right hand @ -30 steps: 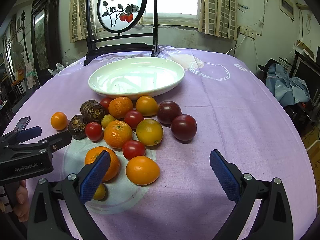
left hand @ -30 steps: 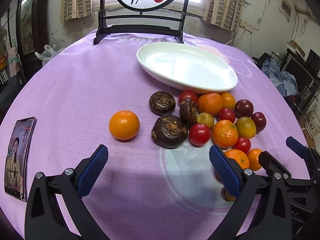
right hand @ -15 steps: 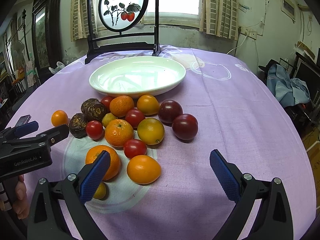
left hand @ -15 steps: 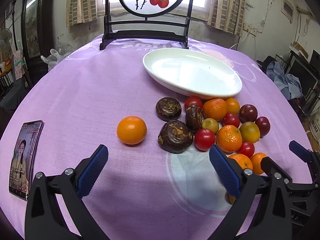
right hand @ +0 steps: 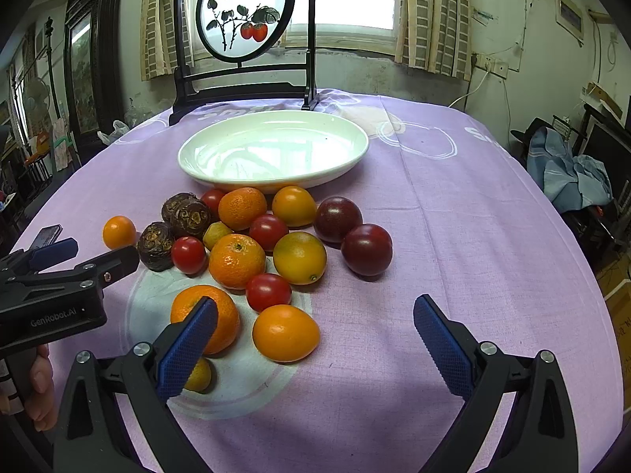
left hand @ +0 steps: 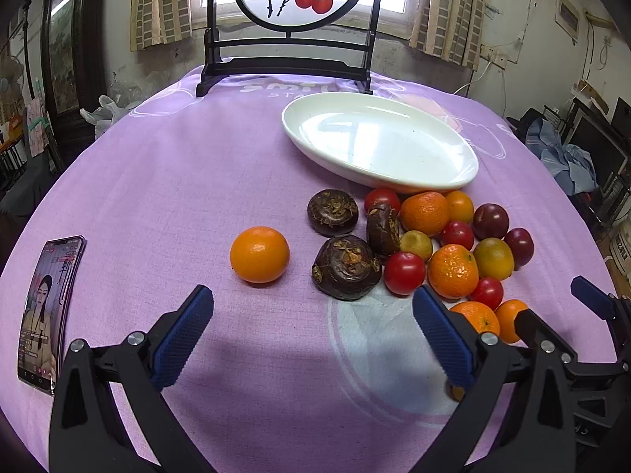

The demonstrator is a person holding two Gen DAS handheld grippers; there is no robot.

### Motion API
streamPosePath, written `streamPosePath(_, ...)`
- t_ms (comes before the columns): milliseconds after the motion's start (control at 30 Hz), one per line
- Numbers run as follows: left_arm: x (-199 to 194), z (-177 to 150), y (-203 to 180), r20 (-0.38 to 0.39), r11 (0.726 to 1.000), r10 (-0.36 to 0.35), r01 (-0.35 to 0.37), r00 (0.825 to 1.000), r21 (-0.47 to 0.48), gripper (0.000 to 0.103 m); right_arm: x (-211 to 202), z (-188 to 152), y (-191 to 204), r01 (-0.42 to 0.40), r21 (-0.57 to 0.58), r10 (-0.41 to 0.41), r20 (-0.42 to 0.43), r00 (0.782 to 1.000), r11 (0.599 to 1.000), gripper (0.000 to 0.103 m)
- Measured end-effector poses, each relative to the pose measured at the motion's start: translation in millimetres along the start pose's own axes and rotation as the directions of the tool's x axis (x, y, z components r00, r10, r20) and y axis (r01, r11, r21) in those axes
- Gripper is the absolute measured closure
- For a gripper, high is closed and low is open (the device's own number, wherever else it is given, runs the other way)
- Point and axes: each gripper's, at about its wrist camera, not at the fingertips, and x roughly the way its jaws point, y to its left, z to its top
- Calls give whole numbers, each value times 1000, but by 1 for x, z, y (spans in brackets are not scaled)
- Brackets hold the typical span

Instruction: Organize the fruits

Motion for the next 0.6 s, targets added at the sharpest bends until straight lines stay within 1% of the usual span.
streamPosePath(600,0,-1,0,-4,1000,-8,8,1000,-2,4,0,0,0,0,1,0,-1,1000,1000,3)
